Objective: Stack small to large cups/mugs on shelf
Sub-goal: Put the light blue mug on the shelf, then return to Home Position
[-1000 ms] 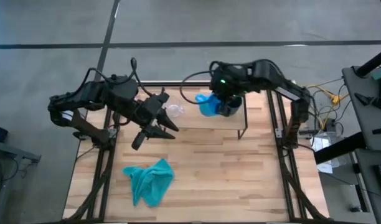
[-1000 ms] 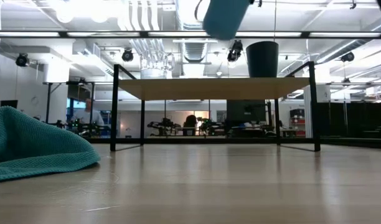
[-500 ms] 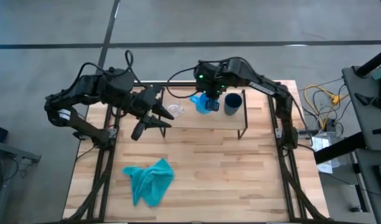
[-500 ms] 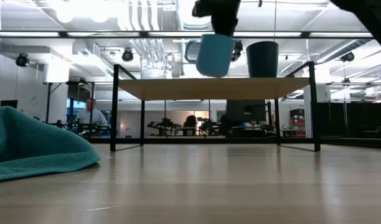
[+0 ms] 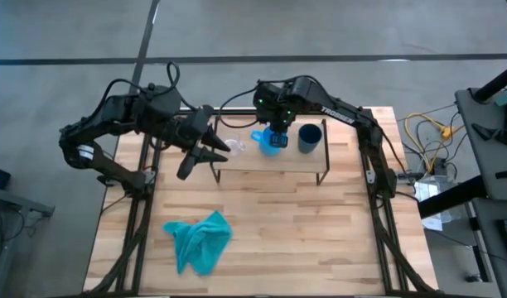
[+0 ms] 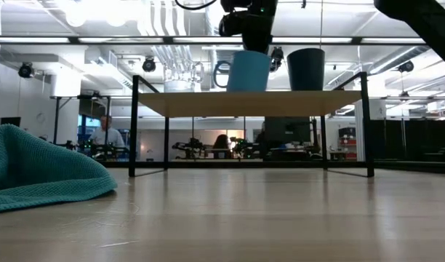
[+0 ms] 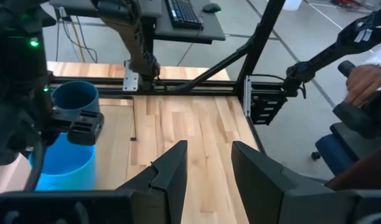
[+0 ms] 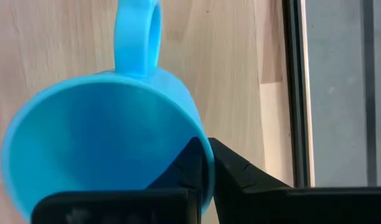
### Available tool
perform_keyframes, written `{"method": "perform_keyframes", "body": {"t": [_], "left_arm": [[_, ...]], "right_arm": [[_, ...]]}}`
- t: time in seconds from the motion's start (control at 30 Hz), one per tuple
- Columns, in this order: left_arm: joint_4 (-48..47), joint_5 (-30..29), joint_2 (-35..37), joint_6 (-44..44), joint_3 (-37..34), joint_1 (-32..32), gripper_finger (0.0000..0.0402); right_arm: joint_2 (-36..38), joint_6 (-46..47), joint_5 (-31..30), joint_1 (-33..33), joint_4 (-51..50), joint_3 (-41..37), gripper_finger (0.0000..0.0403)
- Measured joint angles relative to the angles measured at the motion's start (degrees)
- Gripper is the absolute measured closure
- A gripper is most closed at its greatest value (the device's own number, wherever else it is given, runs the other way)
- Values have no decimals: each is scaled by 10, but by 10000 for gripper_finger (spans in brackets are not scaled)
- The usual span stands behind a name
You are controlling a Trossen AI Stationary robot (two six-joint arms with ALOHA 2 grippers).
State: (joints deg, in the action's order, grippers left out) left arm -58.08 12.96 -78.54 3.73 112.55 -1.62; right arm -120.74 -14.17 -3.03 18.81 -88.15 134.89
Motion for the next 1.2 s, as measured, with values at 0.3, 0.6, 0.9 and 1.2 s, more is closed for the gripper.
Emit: {"method": "perform_keyframes", "body": {"t": [0.3,0.6,0.9,1.2], "left_arm": [[0,0,0,1,0,-7,289],[0,0,0,1,0,-7,289],[1,0,0,1,0,-7,289],[1,0,0,4,-4,-7,289]], "right_arm": [[5,-11,0,0,5,-2,331],[19,-10,-24,0,53,-2,270],[92,35,-31,-7,68,-2,262],[227,261,-30,-21,67,-1,274]]}}
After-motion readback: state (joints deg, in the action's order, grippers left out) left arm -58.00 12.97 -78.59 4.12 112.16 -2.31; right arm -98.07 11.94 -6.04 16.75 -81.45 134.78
